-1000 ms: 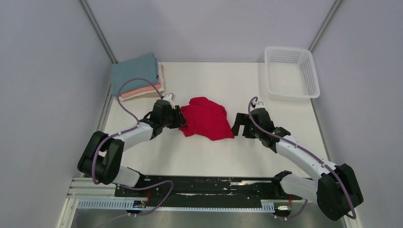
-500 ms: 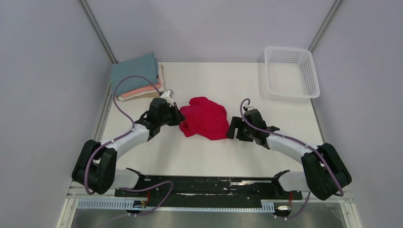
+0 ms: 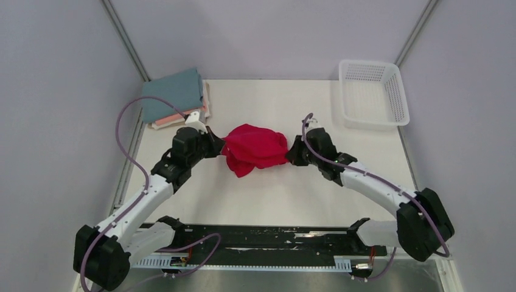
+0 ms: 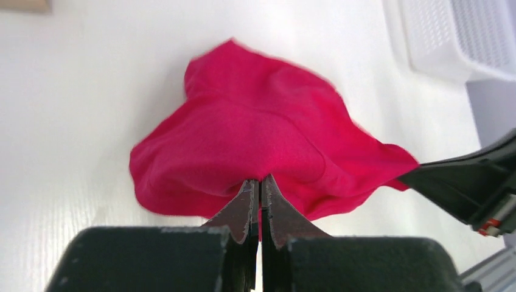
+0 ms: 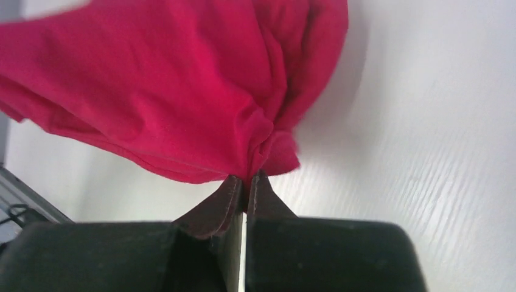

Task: Fold and stack the t-shirts
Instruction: Flatten out the tshirt

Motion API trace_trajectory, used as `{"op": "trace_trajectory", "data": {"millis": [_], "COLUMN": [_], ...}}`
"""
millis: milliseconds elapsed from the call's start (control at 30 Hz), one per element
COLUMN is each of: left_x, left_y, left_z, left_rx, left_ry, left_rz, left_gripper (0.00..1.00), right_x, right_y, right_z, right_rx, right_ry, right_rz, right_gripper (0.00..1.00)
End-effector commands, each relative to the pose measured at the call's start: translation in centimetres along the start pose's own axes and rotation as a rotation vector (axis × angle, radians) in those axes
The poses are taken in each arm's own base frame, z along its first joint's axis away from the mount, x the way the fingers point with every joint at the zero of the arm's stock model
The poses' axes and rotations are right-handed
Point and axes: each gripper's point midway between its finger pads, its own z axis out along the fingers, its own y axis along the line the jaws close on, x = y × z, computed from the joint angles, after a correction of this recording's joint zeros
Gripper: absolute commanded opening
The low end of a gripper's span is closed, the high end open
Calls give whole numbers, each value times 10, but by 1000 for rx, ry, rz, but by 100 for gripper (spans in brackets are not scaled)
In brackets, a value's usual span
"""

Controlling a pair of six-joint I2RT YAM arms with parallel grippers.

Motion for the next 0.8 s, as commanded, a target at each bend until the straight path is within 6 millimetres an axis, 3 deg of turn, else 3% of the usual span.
{"op": "trace_trajectory", "data": {"millis": [0,200,267,300,333,367,400,433,467,500,533,567,600,633,667,767], "left_x": [-83,-169,-196,-214,-221,-239,-245,-261,-265,-281,-285,-302,-305,-321,-331,-359], "left_y": [-20,-73,-90,-101,-103,-111,-111,-115,-112,-113,-108,-107,-102,-105,-106,-106], "left_z": [-45,-124,-147,-164,-164,-179,-172,-182,-168,-175,-154,-159,-134,-139,-119,-87], "left_rx": [-32,95,131,146,136,137,113,98,54,24,-28,-69,-116,-129,-151,-167], "left_ry": [-249,-494,-563,-609,-617,-662,-658,-692,-668,-704,-671,-710,-673,-703,-680,-656], "left_rz": [27,89,116,125,151,157,185,191,215,216,251,245,276,279,296,322], "left_gripper": [0,0,0,0,0,0,0,0,0,0,0,0,0,0,0,0], "right_x": [-114,-190,-209,-218,-226,-235,-245,-256,-267,-278,-291,-299,-311,-324,-335,-372], "right_y": [53,128,146,153,157,159,160,158,154,150,149,142,137,135,132,125], "right_z": [-74,-186,-215,-225,-232,-238,-240,-242,-241,-240,-243,-234,-231,-231,-224,-213], "right_rx": [-83,-303,-345,-354,-348,-332,-308,-269,-220,-170,-132,-84,-52,-34,-25,-5], "right_ry": [-361,-633,-698,-721,-742,-760,-779,-803,-825,-847,-874,-874,-886,-899,-898,-920], "right_rz": [-95,-228,-274,-291,-314,-325,-336,-345,-345,-352,-358,-360,-361,-360,-361,-377], "right_gripper": [0,0,0,0,0,0,0,0,0,0,0,0,0,0,0,0]}}
